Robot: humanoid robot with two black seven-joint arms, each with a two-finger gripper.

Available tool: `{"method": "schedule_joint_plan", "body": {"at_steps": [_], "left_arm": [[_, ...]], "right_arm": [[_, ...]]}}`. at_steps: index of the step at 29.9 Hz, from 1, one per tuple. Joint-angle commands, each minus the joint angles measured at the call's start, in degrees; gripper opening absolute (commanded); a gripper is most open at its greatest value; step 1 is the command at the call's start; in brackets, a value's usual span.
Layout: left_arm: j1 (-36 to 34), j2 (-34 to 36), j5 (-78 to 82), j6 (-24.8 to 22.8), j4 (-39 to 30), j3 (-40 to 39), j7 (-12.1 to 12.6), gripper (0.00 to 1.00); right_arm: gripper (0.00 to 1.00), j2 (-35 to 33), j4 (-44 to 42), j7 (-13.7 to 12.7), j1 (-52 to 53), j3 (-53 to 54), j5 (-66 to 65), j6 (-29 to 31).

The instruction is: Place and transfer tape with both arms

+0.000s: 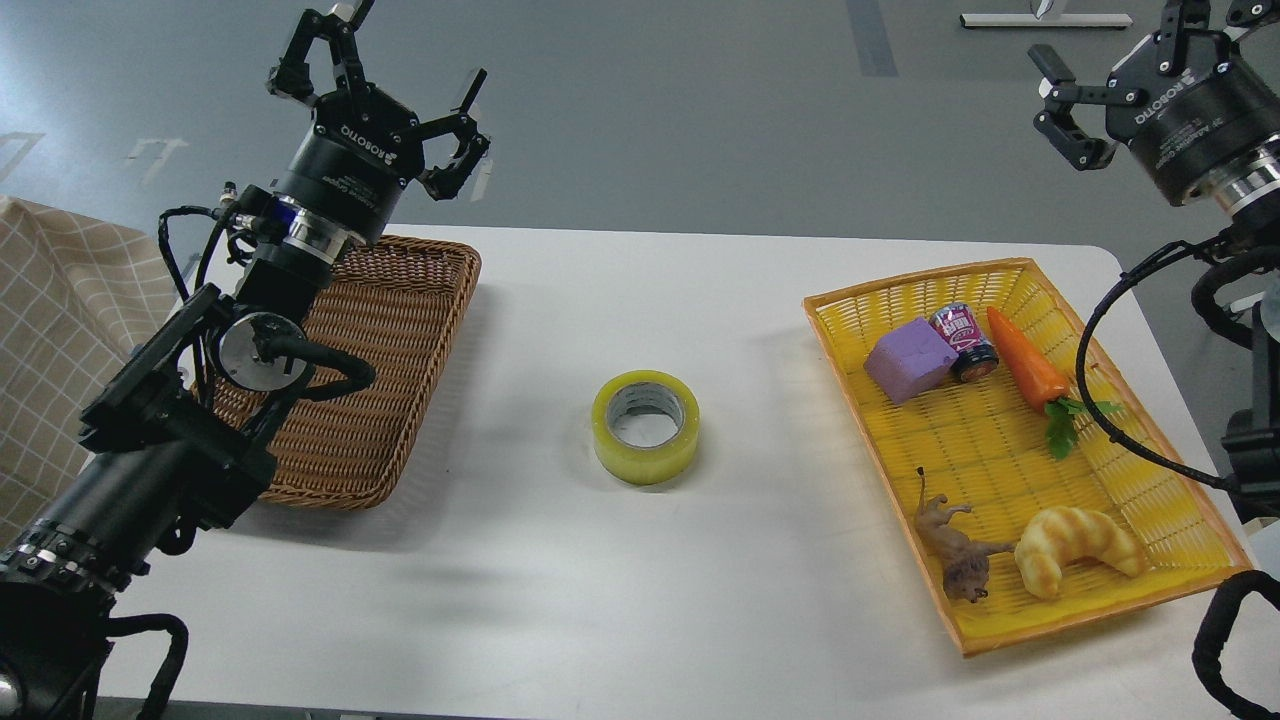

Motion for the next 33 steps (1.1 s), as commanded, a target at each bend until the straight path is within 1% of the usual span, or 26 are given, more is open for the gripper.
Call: {"method": "schedule_joint_plan", "body": {"at_steps": [1,3,4,8,14,33], "left_arm": [[0.4,-0.1,0.0,0.0,0.0,0.0,0.1,0.98],[0.5,-0.3,0.0,0.0,0.0,0.0,0.1,0.98],[0.5,-0.3,0.0,0.0,0.0,0.0,0.1,0.98],[0.5,-0.3,0.1,0.0,0.0,0.1,0.1,0.98],[0.4,0.0,0.1,0.0,0.0,0.1,0.1,0.98],[0.6,0.1,0.1,0.0,0.0,0.1,0.2,0.98]], "right_arm": [[1.00,0.8,0.0,0.8,-0.2,1.7,2.9,0.0],[1.00,2.0,0.0,0.8,-0.3,1.9,8.8,0.0],[1.00,2.0,0.0,0.8,-0.3,1.9,8.8,0.0],[1.00,2.6,-0.1,0.8,-1.7,2.0,15.7,0.0],[1.00,4.1,-0.1,0.8,-2.4,1.9,15.8,0.0],[1.00,4.6,-0.2,0.7,-3.9,1.9,15.9,0.0]]}}
